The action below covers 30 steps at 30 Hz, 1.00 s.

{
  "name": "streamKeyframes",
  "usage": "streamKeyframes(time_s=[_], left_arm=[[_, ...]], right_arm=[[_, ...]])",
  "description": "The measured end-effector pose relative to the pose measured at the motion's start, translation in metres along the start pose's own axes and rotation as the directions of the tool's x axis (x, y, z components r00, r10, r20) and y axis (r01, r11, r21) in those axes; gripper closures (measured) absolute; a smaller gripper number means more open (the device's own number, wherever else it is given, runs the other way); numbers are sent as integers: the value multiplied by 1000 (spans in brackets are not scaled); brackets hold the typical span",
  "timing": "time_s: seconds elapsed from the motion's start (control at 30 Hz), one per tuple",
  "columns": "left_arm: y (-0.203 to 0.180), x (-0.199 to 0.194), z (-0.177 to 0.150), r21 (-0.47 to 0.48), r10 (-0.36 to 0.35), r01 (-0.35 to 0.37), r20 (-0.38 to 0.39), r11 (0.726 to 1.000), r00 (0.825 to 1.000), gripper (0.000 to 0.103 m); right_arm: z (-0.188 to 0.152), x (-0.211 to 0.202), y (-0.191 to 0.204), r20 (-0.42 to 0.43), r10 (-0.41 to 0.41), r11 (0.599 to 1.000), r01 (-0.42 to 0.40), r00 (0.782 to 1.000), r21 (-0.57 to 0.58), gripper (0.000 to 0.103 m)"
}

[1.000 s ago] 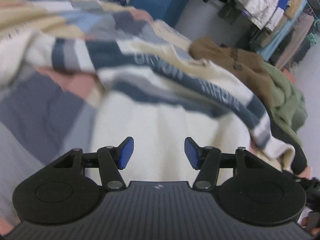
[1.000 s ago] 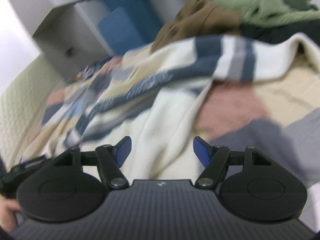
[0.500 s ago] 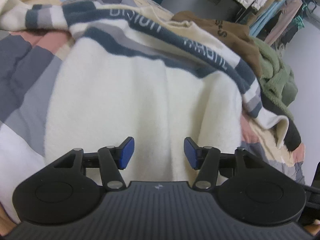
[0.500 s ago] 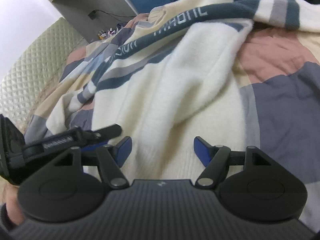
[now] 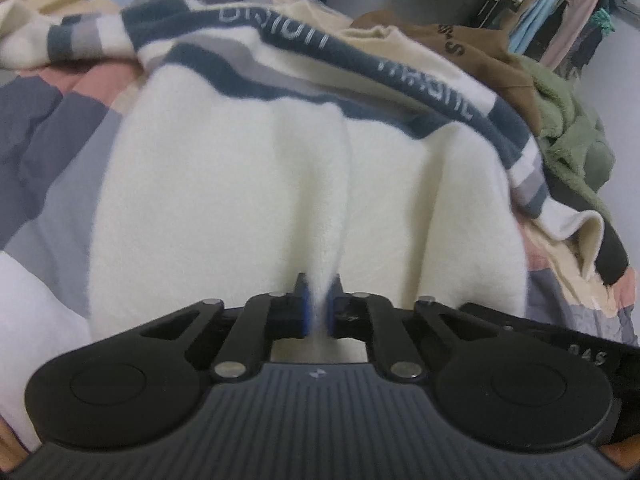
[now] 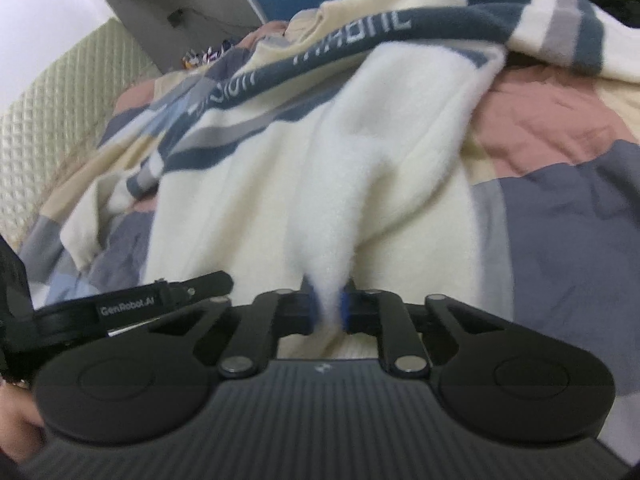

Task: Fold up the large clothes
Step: 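Pinch the sweatshirt front with both tools to smooth it flat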

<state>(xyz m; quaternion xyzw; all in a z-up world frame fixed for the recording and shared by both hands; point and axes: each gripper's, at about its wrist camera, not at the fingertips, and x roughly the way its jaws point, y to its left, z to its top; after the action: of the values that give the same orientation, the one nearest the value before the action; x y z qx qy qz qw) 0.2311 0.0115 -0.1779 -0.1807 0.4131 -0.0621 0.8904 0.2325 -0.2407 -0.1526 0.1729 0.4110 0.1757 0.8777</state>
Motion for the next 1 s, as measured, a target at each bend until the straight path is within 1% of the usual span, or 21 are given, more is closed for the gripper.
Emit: streamKeyframes(time_s=[0.07,0.13,0.2,0.27,0.37,0.43,0.5,0.57,0.63,0.7,0.77,0.87,0.97,1.0], left_arm=[[-2,-16,4,13,-22,21,20,1000,1000,95],[-4,-33,9,37,-35,34,38,999,999,96],[-3,-51,14,47,-59,57,43,997,997,96],[1,-69,19,54,-68,65,41,996,997,96],[5,-96,25,57,-89,87,31,995,996,96],[1,-108,26,73,-91,90,16,993,996,96],[-6,-114,23,109,-74,75,-13,991,997,96],[-13,-114,18,158,-29,35,-41,987,999,96],[-18,-108,10,203,19,-5,-68,979,998,96],[-18,-94,3,211,55,-31,-109,977,993,96],[-16,-82,0,204,81,-51,-142,978,987,96],[-13,-67,-6,192,105,-71,-174,979,979,95],[-12,-64,-5,182,102,-68,-183,981,978,95],[-13,-64,-3,181,105,-71,-183,981,978,92]], right_arm=[[3,-21,0,25,7,1000,-7,1000,7,91],[10,-45,0,54,-5,1000,5,999,-1,92],[16,-71,0,83,-44,998,47,996,-36,92],[22,-92,-5,86,-77,995,82,993,-53,92],[29,-116,-14,51,-112,991,115,992,-62,93],[31,-120,-19,14,-140,987,141,990,-76,93],[31,-117,-24,-49,-160,984,156,986,-81,93],[28,-110,-29,-118,-172,984,164,978,-72,93],[20,-98,-29,-173,-198,978,184,965,-94,92],[13,-86,-29,-208,-229,971,206,951,-125,92],[9,-78,-28,-225,-242,967,217,944,-132,92],[6,-77,-28,-214,-241,969,221,947,-113,90],[6,-84,-32,-198,-213,976,202,957,-75,89],[7,-87,-34,-192,-205,979,197,960,-59,86]])
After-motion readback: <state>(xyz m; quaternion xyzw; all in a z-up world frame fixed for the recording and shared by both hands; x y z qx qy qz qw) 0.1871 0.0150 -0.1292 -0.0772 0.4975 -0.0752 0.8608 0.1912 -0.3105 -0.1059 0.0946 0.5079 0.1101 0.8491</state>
